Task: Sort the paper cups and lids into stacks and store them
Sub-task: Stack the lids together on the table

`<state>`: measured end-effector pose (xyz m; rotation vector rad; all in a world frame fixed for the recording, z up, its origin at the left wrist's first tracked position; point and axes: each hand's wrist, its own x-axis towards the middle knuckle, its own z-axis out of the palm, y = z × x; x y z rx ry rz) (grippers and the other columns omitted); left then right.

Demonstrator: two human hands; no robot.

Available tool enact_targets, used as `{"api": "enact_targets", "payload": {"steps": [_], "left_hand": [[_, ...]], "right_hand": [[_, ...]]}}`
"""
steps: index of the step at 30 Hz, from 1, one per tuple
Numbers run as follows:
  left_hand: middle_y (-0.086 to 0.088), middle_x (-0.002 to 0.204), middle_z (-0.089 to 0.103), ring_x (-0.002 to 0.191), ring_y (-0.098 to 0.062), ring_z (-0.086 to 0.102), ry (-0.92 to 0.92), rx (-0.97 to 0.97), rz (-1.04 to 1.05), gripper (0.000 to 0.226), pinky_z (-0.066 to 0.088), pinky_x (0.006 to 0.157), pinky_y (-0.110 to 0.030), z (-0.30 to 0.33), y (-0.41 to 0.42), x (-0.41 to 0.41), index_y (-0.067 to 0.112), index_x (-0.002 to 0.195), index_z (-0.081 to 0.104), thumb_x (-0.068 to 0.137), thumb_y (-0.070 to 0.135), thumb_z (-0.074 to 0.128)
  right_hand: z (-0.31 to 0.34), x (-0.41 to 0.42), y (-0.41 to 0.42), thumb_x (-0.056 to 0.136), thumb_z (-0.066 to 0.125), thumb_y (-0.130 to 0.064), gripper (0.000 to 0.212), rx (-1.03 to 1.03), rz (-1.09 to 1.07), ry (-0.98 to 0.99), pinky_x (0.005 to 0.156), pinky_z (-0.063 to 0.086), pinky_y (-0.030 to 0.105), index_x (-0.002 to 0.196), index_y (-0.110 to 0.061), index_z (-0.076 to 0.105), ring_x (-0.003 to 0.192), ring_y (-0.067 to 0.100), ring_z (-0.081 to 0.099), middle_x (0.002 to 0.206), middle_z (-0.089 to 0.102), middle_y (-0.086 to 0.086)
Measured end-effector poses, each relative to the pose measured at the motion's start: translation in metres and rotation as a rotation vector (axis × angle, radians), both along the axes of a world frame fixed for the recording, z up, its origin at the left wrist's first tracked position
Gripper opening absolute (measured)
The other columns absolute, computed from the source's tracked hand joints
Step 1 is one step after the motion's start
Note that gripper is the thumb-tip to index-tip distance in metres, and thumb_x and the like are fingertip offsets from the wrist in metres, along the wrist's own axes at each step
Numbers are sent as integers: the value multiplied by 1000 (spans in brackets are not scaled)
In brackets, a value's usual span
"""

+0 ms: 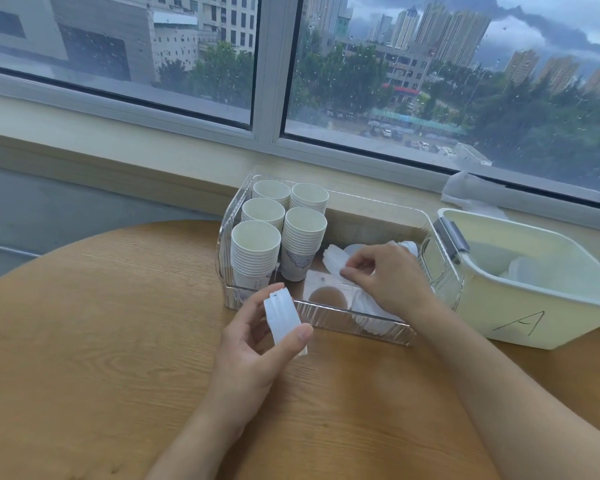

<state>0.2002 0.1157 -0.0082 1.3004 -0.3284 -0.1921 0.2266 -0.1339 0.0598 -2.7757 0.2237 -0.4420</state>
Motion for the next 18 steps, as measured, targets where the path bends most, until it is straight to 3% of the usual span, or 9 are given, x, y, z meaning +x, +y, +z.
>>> {"api": "enact_targets", "payload": {"steps": [3,6,10,14,18], "left_hand": [[3,118,76,114,-21,73,3,5,-5,70,61,85,-29,1,-1,-1,33,131,67,65,44,89],[0,119,75,115,-23,72,16,-14,-6,67,60,80,-26,2,-1,-1,34,129,69,65,42,89],[-2,121,75,115,-24,72,14,-21,-12,68,60,80,-27,2,-1,-1,32,130,68,65,42,89],[-1,119,76,114,-23,72,-1,-13,-23,69,60,83,-27,0,-1,-1,33,131,67,65,43,88],[-3,119,75,116,-25,71,5,-27,-69,70,61,87,-33,0,-2,-2,34,134,66,68,43,87]], "right_hand": [[7,-13,4,96,72,-33,15,-19,20,-18,87,41,31,84,-28,79,78,5,59,72,67,-18],[14,-23,9,95,70,-34,16,-159,40,-101,94,38,39,81,-32,77,82,10,59,67,55,-27],[22,-34,9,94,74,-39,13,-43,60,-115,92,37,35,83,-35,79,78,0,55,69,57,-29],[22,-52,12,93,77,-36,9,46,75,-225,86,43,35,84,-36,79,81,4,59,76,65,-31],[12,-79,36,92,77,-34,8,169,176,-344,91,47,38,84,-34,76,87,8,66,83,72,-22]]}}
